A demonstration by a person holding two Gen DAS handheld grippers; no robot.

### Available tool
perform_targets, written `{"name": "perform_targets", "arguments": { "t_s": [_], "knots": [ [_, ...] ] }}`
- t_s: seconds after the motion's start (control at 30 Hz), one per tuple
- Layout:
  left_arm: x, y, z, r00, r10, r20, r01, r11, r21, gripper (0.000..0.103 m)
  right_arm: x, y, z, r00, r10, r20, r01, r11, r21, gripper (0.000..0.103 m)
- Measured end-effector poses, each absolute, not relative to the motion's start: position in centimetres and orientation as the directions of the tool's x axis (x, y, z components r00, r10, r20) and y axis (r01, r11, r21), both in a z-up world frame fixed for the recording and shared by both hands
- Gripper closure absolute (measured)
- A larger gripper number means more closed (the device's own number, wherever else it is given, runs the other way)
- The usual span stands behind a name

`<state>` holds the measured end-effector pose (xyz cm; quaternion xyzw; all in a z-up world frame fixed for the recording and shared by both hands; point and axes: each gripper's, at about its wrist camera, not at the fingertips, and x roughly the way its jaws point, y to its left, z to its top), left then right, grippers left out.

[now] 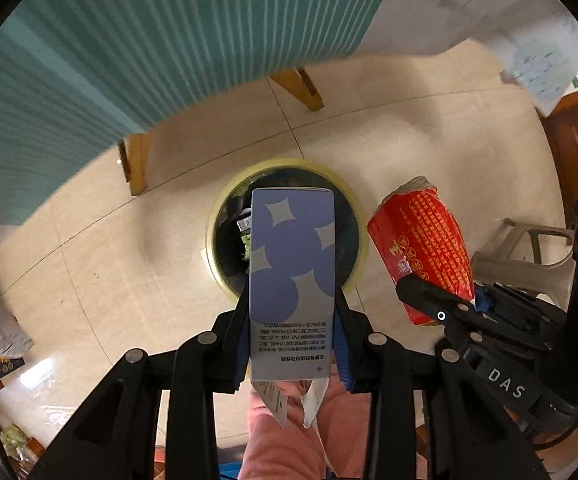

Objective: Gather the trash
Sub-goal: 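Carry the box and red bag down over the trash bin, then open both tools to drop the box and red bag into the bin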

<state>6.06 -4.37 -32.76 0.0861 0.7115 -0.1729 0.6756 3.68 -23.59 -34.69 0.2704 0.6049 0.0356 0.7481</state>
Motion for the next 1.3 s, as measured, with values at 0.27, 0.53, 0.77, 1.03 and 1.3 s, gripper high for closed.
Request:
{"name": "perform_targets", "arguments": {
  "t_s": [0.27,0.53,0.77,1.03,1.3],
  "knots": [
    [7.2,-5.6,-37.2,-0.086,-0.101,-0.991,0.362,0.924,-0.126,0.069,3.8,-24.1,-38.5,0.241,0.366,-0.899,0.291,0.857,0.426,0.076],
    [8.3,-4.9,-38.9,-0.059,-0.097,-0.994,0.318,0.942,-0.111,0.031,4.4,-24.3,-40.4,0.217,0.363,-0.906,0.291,0.862,0.415,0.076],
    [8.4,-2.8,-39.6,-0.033,-0.068,-0.997,0.27,0.96,-0.075,0.02,5.5,-23.8,-41.3,0.204,0.374,-0.905,0.273,0.866,0.419,0.075],
    [7.2,-0.6,-38.7,0.011,-0.049,-0.999,0.232,0.972,-0.045,0.017,7.0,-22.4,-42.0,0.178,0.371,-0.911,0.238,0.882,0.406,0.068],
    [6.0,0.8,-37.6,0.05,-0.027,-0.998,0.191,0.981,-0.017,0.017,8.0,-21.0,-42.0,0.181,0.335,-0.925,0.195,0.909,0.368,0.046]
  ]
}}
